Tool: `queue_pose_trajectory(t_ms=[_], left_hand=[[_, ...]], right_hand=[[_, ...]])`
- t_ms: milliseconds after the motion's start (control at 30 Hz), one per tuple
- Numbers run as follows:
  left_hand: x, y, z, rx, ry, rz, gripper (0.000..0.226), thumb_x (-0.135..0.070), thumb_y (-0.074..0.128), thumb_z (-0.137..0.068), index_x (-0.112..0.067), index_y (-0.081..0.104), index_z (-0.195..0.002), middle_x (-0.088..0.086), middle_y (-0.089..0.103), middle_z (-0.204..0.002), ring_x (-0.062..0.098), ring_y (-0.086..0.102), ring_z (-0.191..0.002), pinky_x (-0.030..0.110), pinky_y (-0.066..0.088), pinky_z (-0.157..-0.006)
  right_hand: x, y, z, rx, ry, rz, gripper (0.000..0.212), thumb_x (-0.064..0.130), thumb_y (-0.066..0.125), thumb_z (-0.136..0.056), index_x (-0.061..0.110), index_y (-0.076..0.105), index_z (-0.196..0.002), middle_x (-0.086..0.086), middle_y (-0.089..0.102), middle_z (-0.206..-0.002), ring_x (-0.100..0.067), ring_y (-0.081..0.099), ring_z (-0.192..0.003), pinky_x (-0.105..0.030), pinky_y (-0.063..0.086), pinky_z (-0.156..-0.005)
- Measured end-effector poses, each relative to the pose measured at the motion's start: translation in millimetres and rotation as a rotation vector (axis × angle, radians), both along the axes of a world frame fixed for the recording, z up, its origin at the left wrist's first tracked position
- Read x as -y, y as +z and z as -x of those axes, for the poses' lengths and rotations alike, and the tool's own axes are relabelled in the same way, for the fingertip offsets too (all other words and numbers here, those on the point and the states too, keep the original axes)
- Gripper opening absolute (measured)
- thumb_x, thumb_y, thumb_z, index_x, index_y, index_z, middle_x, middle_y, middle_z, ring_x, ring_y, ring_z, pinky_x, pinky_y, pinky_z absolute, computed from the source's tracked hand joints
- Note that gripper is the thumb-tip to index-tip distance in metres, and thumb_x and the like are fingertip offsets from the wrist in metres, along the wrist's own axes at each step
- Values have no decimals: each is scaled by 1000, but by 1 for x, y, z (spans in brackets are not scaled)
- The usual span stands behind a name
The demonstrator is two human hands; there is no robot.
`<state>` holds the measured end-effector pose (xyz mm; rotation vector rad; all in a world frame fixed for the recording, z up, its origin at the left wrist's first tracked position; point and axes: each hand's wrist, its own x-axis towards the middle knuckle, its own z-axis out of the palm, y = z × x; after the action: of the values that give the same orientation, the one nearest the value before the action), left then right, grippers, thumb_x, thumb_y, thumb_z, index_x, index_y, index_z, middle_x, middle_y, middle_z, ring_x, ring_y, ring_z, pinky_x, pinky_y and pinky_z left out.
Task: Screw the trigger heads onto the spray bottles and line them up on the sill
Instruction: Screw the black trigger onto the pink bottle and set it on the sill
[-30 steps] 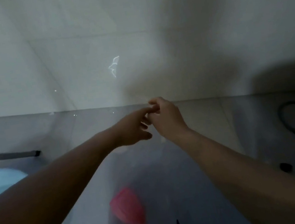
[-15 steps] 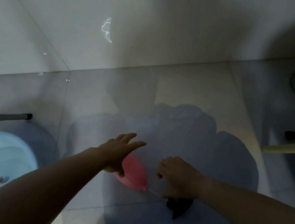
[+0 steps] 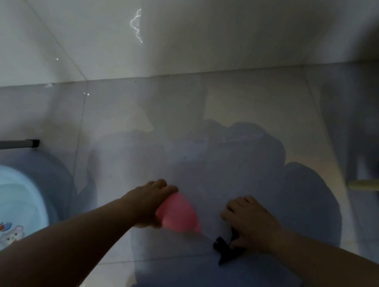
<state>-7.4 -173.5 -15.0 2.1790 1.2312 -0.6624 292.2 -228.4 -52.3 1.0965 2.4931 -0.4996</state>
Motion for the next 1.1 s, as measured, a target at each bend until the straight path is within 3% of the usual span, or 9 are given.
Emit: queue_pose_trajectory(t_ms=[267,367,500,600,667,733,833,1000,1100], left_hand=[[3,-12,-10,92,242,61,104,-46,89,-63,-33,27,-146,3,36,-135,27,55,-115,38,53,-94],[5,-16,-13,132,330,99,104,-46,90,-62,-30,30,-145,3,37,-138,26,53,-119,39,52,-98],[4,-17,-11,177,425,170,101,-40,93,-58,-30,35,-140,2,46,-135,22,51,-116,37,50,-97],[1,-17,-5,290,579,259,94,-34,96,-53,-34,42,-130,0,50,-129,20,55,-111,37,58,-90],[-2,-15,-4,368,684,320,91,-32,97,-53,-35,44,-126,0,51,-126,18,58,-107,35,62,-83],[-4,-14,-7,374,712,326,91,-30,97,-54,-34,43,-127,1,49,-127,19,58,-108,34,62,-83],[-3,-15,-11,324,690,244,93,-30,96,-57,-30,41,-132,3,46,-129,22,54,-112,33,57,-88],[0,-18,-14,328,725,248,94,-30,96,-58,-29,41,-134,3,45,-130,23,53,-113,36,56,-91],[0,-20,-15,362,776,265,94,-30,96,-56,-29,43,-134,3,47,-129,22,55,-111,35,58,-88]], right_hand=[[-10,-3,12,164,-697,-85,58,67,47,-88,23,46,-126,-4,55,-121,-27,56,-107,-42,39,-88],[0,-4,23,129,-960,49,58,67,35,-94,18,56,-115,-4,65,-116,-27,64,-103,-40,46,-87],[-2,-5,42,-86,-1333,348,54,62,53,-88,12,62,-109,-8,64,-116,-26,64,-101,-37,54,-84],[-18,-3,49,-174,-1405,363,38,46,58,-87,14,69,-104,-10,61,-118,-28,64,-100,-38,56,-85],[-28,-2,51,-274,-1466,366,32,32,59,-89,14,65,-115,-11,56,-128,-28,64,-102,-37,56,-86],[-34,-2,51,-348,-1557,308,40,19,60,-91,14,54,-130,-12,44,-139,-29,61,-108,-31,51,-84],[-33,0,53,-377,-1751,196,45,13,64,-90,11,47,-131,-15,39,-141,-35,58,-111,-35,48,-86],[-30,-3,70,-432,-2115,468,46,8,63,-92,-6,45,-132,-26,54,-133,-40,60,-113,-40,51,-90],[-30,-8,70,-507,-2048,618,44,12,66,-90,-7,57,-130,-22,66,-123,-32,66,-96,-31,53,-72]])
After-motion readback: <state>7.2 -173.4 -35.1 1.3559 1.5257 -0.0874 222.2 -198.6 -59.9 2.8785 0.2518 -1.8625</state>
